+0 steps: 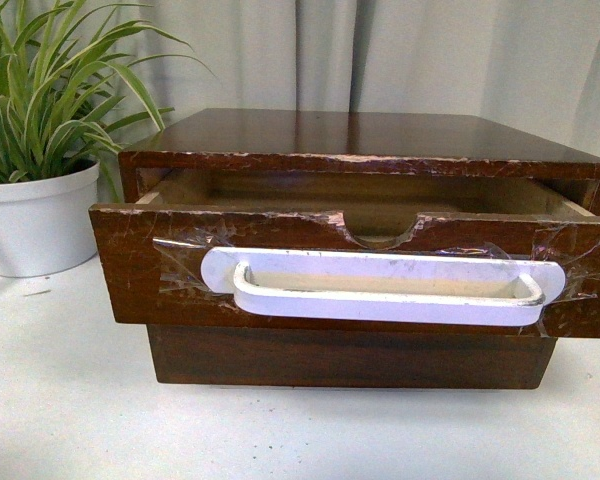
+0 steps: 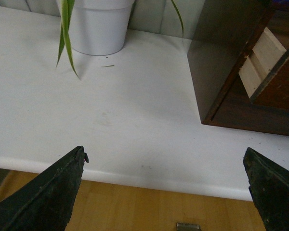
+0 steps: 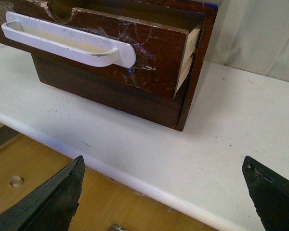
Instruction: Open drawer
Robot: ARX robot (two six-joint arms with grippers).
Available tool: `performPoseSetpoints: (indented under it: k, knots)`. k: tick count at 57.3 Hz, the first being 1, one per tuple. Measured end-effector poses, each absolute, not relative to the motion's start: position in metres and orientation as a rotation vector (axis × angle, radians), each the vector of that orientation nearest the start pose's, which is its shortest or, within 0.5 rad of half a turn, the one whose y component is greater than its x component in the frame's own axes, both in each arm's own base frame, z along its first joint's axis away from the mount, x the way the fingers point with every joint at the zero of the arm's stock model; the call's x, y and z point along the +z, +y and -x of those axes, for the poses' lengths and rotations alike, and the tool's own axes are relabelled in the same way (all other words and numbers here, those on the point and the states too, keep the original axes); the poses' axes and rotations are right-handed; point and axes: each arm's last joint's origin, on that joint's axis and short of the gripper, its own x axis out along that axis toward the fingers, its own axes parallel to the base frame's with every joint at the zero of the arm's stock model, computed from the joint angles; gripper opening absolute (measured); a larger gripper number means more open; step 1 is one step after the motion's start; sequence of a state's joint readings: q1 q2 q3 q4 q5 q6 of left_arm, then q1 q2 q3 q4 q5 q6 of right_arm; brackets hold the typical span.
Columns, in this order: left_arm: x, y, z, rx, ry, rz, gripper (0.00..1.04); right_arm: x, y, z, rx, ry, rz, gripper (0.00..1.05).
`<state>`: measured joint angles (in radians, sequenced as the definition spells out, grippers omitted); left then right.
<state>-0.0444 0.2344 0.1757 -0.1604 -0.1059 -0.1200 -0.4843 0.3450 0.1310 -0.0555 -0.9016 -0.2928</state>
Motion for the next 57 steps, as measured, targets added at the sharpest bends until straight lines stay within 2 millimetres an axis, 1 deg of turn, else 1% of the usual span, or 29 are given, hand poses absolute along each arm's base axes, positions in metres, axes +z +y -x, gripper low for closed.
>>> performPoseSetpoints:
  k: [16, 18, 19, 21, 23, 24, 25, 28, 30, 31, 33, 34, 36, 37, 39, 40, 41, 45, 46, 49, 53, 57]
  knots:
    - [0.189, -0.002, -0.105, 0.068, 0.209, 0.118, 0.98, 0.176, -0.03, -0.104, 0.432, 0.153, 0.072, 0.96]
    - [0.187, -0.001, -0.103, 0.028, 0.123, 0.095, 0.9, 0.176, -0.029, -0.104, 0.405, 0.145, 0.073, 0.94]
    - [0.186, -0.001, -0.102, 0.011, 0.106, 0.084, 0.88, 0.176, -0.029, -0.104, 0.384, 0.135, 0.083, 0.93]
    - [0.184, -0.001, -0.101, 0.0, 0.065, 0.069, 0.83, 0.173, -0.028, -0.103, 0.244, 0.099, 0.092, 0.86]
    - [0.185, -0.001, -0.098, -0.002, 0.015, 0.049, 0.74, 0.169, -0.025, -0.1, 0.12, 0.057, 0.081, 0.77]
    - [0.186, 0.0, -0.098, 0.001, 0.004, 0.04, 0.68, 0.167, -0.024, -0.099, 0.082, 0.038, 0.072, 0.74]
    - [0.185, 0.0, -0.098, 0.0, 0.002, 0.036, 0.67, 0.167, -0.023, -0.098, 0.055, 0.019, 0.068, 0.7]
    - [0.184, 0.0, -0.097, -0.002, -0.002, 0.027, 0.58, 0.167, -0.021, -0.097, 0.024, -0.002, 0.059, 0.63]
    - [0.182, 0.0, -0.097, -0.002, 0.0, 0.022, 0.51, 0.167, -0.02, -0.097, -0.005, -0.005, 0.046, 0.56]
    - [0.182, 0.0, -0.097, -0.002, 0.001, 0.022, 0.49, 0.166, -0.019, -0.097, -0.01, -0.003, 0.038, 0.52]
    - [0.179, 0.0, -0.098, -0.003, 0.006, 0.019, 0.42, 0.166, -0.018, -0.097, -0.015, -0.001, 0.032, 0.47]
    - [0.179, 0.0, -0.098, -0.003, 0.007, 0.018, 0.4, 0.166, -0.017, -0.097, -0.015, -0.001, 0.03, 0.45]
    - [0.177, 0.0, -0.098, -0.003, 0.01, 0.017, 0.34, 0.166, -0.016, -0.098, -0.013, -0.002, 0.025, 0.38]
    - [0.177, 0.0, -0.098, -0.003, 0.011, 0.016, 0.31, 0.166, -0.015, -0.097, -0.013, -0.002, 0.025, 0.36]
    - [0.176, 0.0, -0.098, -0.003, 0.01, 0.015, 0.24, 0.166, -0.014, -0.097, -0.01, -0.004, 0.021, 0.29]
    - [0.176, 0.0, -0.098, -0.003, 0.01, 0.015, 0.22, 0.166, -0.013, -0.097, -0.008, -0.006, 0.021, 0.26]
    - [0.176, 0.0, -0.098, -0.003, 0.008, 0.014, 0.18, 0.166, -0.013, -0.097, -0.008, -0.007, 0.021, 0.24]
    - [0.175, 0.0, -0.097, -0.003, 0.004, 0.011, 0.06, 0.166, -0.009, -0.097, -0.027, -0.004, 0.018, 0.11]
    - [0.174, 0.0, -0.097, -0.003, 0.001, 0.011, 0.04, 0.165, -0.008, -0.097, -0.04, -0.002, 0.016, 0.08]
    - [0.168, 0.0, -0.097, -0.003, -0.001, 0.008, 0.04, 0.165, -0.004, -0.098, -0.036, -0.002, 0.014, 0.01]
    - [0.166, 0.0, -0.097, -0.003, 0.002, 0.007, 0.04, 0.165, -0.001, -0.098, 0.003, -0.002, 0.013, 0.01]
    - [0.166, 0.0, -0.097, -0.002, -0.002, 0.007, 0.04, 0.165, 0.0, -0.098, 0.002, -0.001, 0.013, 0.01]
